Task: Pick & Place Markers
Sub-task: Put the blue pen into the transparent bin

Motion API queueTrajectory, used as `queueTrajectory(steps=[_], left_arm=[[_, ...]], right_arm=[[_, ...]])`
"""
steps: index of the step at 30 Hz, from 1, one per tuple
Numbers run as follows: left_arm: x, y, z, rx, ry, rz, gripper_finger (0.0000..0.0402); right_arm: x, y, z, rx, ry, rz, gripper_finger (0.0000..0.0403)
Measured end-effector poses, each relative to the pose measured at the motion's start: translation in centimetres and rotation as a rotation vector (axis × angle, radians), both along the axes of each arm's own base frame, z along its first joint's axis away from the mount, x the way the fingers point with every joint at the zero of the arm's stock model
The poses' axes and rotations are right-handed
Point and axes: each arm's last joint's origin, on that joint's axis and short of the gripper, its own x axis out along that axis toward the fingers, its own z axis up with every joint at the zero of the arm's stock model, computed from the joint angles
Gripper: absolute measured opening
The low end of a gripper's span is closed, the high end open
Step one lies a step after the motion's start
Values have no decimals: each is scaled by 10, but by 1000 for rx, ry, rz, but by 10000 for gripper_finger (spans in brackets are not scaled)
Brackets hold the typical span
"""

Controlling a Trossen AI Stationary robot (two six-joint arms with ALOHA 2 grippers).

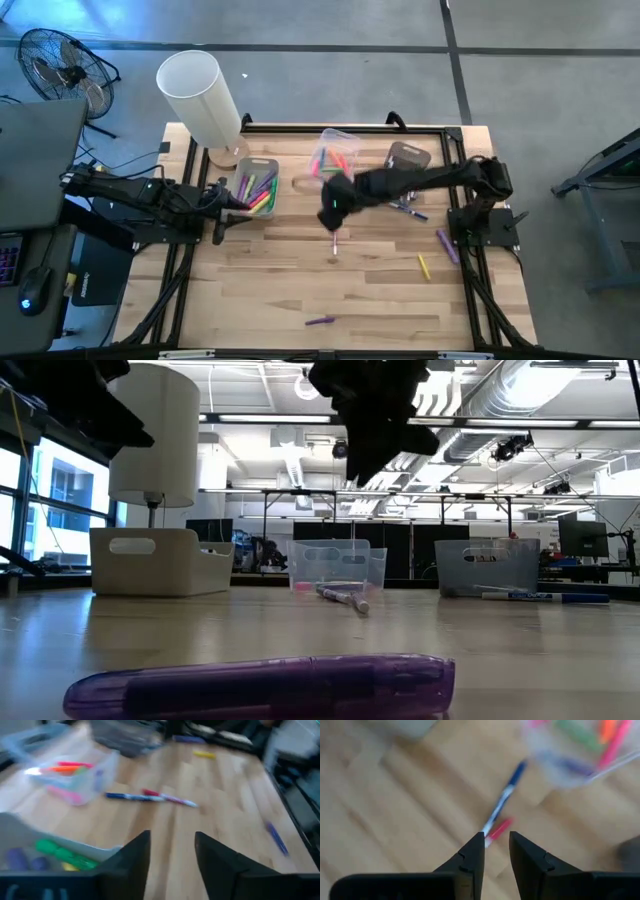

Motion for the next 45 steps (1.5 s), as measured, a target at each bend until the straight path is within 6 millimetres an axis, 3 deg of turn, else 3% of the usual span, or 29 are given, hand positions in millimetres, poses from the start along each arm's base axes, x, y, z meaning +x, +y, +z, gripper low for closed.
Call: queueTrajectory(steps=[5,11,15,19,26,32,37,45], left_arm=[[7,3,2,-1,-42,170,194],[24,-9,3,36,-57,47,196],[49,-31,5,91,21,23,195],[86,-69,5,189,129,6,195],[158,-145,-5,295,319,-131,195],[205,-182,-11,186,460,-236,195],[236,-204,-23,137,519,-235,194],[276,-233,-48,74,561,-235,194]], right_arm=[[-6,54,-44,53,-70,37,56],[-34,106,-85,111,-65,-4,17],[-60,129,-91,106,-52,-2,2],[-88,145,-85,99,-70,53,9],[-143,160,-61,126,-161,121,3],[-185,161,-50,131,-244,172,2],[-203,157,-51,143,-247,210,1],[-212,154,-62,132,-211,237,2]])
